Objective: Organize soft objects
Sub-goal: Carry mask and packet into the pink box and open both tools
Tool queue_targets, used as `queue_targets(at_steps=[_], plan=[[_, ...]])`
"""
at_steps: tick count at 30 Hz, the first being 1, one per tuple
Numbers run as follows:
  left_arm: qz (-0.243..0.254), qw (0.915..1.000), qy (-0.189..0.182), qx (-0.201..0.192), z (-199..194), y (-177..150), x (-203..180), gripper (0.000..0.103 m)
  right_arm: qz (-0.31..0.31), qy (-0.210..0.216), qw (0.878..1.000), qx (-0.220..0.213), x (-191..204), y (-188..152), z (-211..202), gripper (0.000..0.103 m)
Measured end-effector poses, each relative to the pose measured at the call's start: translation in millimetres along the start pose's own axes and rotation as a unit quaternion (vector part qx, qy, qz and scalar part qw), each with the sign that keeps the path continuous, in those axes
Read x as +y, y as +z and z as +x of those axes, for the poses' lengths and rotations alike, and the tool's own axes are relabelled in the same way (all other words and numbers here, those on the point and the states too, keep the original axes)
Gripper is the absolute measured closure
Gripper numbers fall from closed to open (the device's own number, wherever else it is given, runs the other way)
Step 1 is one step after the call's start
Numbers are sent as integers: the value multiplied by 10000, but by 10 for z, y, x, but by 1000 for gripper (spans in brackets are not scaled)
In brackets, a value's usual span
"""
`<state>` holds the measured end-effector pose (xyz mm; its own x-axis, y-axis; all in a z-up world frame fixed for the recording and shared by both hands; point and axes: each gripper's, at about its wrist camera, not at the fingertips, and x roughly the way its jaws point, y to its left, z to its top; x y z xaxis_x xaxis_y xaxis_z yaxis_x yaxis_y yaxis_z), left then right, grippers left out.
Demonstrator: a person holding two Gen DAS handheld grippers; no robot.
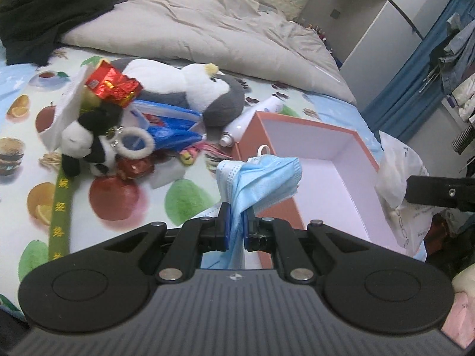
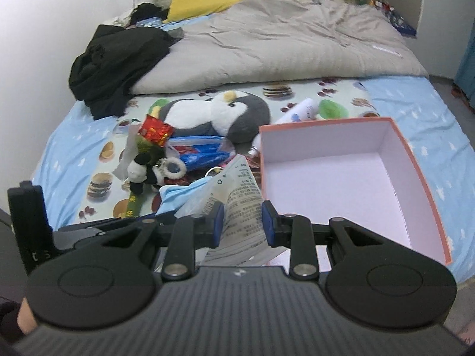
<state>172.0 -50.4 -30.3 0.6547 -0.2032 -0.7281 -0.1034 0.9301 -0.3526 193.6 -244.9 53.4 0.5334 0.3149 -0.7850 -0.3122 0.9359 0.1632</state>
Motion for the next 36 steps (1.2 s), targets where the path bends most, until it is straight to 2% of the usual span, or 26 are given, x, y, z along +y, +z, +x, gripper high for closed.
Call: queue_targets(at_steps=[2, 10, 17, 20, 26, 34, 36], plan=[[19, 10000, -7, 15, 62, 27, -84, 93, 72, -90, 9999, 17, -110, 11, 24, 72], [117, 9994, -211, 236, 457, 134, -431, 93, 481, -478, 9962, 553, -643, 24, 339, 72], [263, 9984, -316, 379, 789, 283, -707, 93, 466, -688, 9942, 687, -934, 63, 602, 72], [383, 9979, -350, 384, 934, 382, -856, 93, 605, -770, 9910, 915, -1155, 48, 762, 72], [505, 9970, -396, 425, 1315, 493, -1096, 93, 768, -1001, 9882, 865, -1510, 41, 1027, 72], [594, 9942, -398, 800, 1808, 443, -1186, 93, 958, -987, 9837, 1156, -1762, -75, 1567, 70], [689, 9935, -359, 826, 1860, 445, -1219, 89, 946, -942, 9836, 1215, -1767, -81, 1634, 70]])
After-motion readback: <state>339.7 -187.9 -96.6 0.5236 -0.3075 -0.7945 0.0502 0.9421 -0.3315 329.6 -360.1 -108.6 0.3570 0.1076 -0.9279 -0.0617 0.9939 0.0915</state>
